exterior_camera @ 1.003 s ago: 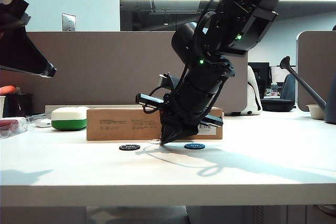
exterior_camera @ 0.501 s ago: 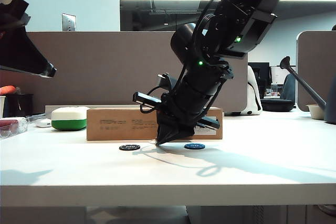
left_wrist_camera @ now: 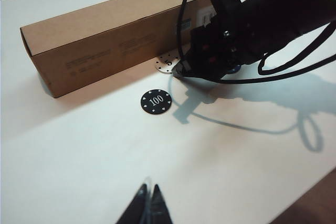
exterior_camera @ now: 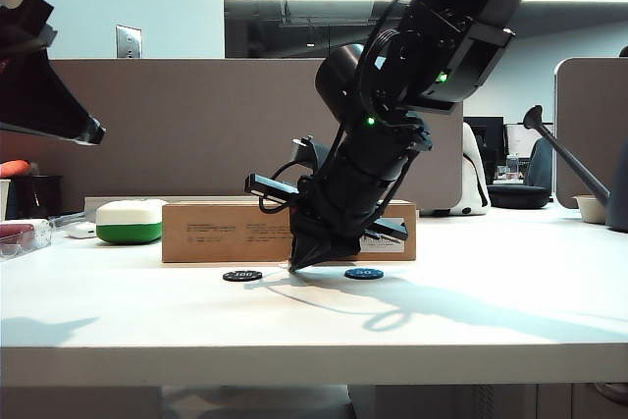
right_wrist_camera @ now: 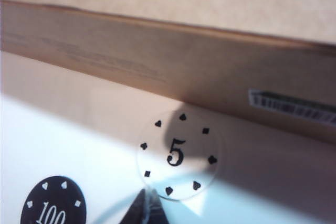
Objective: Push the chip with the lowest value in the row forward next to the rectangular box.
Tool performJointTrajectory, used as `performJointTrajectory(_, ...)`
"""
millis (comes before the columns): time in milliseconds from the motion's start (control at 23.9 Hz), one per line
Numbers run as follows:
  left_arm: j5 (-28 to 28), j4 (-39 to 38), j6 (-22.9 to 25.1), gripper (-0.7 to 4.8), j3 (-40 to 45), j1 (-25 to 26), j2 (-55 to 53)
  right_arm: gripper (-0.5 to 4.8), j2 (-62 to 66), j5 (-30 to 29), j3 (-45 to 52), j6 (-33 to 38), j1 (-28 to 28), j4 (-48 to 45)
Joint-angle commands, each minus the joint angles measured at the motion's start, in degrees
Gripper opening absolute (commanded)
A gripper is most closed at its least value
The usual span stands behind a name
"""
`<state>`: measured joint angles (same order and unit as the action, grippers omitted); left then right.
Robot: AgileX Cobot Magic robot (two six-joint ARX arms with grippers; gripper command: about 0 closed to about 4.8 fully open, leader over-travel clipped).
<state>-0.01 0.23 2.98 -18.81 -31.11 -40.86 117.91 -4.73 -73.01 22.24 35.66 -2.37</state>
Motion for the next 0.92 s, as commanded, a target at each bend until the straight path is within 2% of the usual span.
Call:
performJointTrajectory(42, 0.07, 0.68, -0.02, -0.05, -0.37, 0.09, 0.09, -0.07, 0.87, 1.01, 0.61, 0.24, -0.04, 2.91)
performJointTrajectory(376, 0.07, 0.68, -0.02, -0.05, -0.37, 0.09, 0.09, -0.07, 0.20, -1.81, 0.61, 0.24, -0.02, 2.49)
performJointTrajectory(919, 0.07, 0.68, -0.02, -0.05, -0.37, 0.09, 0.09, -0.07, -11.04, -1.09, 0.66, -3.19, -0.13, 11.10)
